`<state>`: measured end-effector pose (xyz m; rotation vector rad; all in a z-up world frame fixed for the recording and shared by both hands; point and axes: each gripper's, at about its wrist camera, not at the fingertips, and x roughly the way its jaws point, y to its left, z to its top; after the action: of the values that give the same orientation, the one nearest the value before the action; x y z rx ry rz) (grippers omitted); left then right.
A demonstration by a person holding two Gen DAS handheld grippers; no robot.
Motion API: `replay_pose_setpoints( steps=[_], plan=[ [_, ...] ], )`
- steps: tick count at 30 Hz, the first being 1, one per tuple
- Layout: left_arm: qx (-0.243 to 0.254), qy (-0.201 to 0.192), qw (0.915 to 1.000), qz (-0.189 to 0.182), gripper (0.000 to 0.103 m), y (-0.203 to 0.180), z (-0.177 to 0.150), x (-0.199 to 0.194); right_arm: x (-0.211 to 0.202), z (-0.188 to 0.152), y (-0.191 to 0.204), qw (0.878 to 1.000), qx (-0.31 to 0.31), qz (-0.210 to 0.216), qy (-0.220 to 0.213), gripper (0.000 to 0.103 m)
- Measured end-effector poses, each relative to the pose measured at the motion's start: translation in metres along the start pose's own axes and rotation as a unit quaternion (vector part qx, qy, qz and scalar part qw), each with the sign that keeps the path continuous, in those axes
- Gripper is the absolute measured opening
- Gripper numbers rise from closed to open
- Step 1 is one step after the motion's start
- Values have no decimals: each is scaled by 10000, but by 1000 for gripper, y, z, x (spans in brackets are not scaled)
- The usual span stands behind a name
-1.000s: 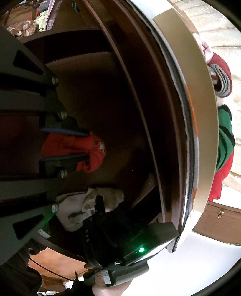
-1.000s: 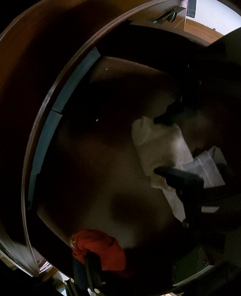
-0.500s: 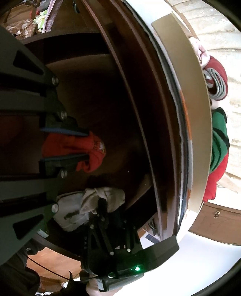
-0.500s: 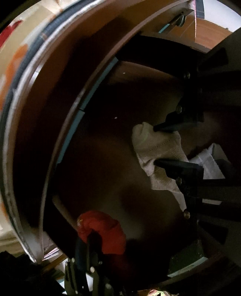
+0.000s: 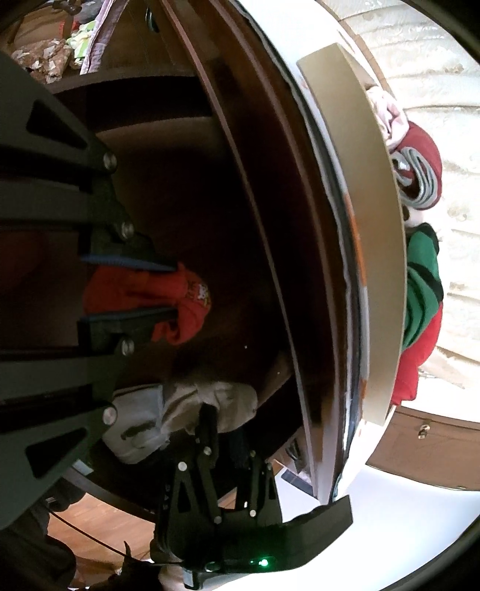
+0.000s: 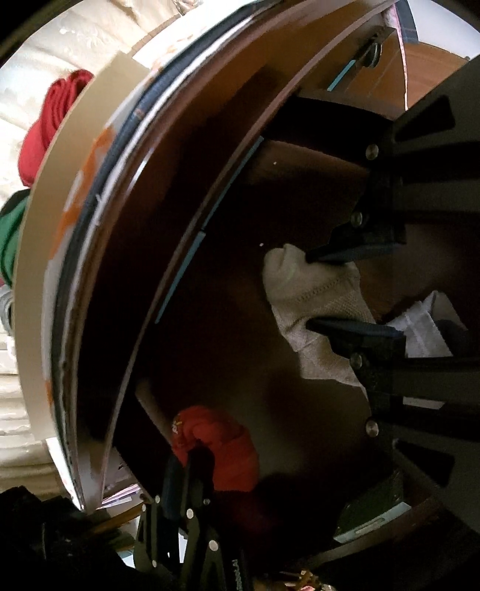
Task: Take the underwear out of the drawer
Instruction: 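Lift the red underwear with the left tool while the right tool grasps grey-beige underwear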
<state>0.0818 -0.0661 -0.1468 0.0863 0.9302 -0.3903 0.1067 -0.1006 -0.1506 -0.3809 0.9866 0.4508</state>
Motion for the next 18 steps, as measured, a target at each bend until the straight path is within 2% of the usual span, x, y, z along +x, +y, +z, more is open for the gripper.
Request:
replay_pose_setpoints(
  steps=[9, 18],
  plan=[
    [-85, -350, 9993, 77, 16, 7, 1, -15, -17, -7, -7, 9988, 29, -74, -474, 31],
    [-121, -736, 9969, 229, 16, 11, -2, -37, -50, -34, -19, 9944, 149, -34, -1044, 31]
  ],
)
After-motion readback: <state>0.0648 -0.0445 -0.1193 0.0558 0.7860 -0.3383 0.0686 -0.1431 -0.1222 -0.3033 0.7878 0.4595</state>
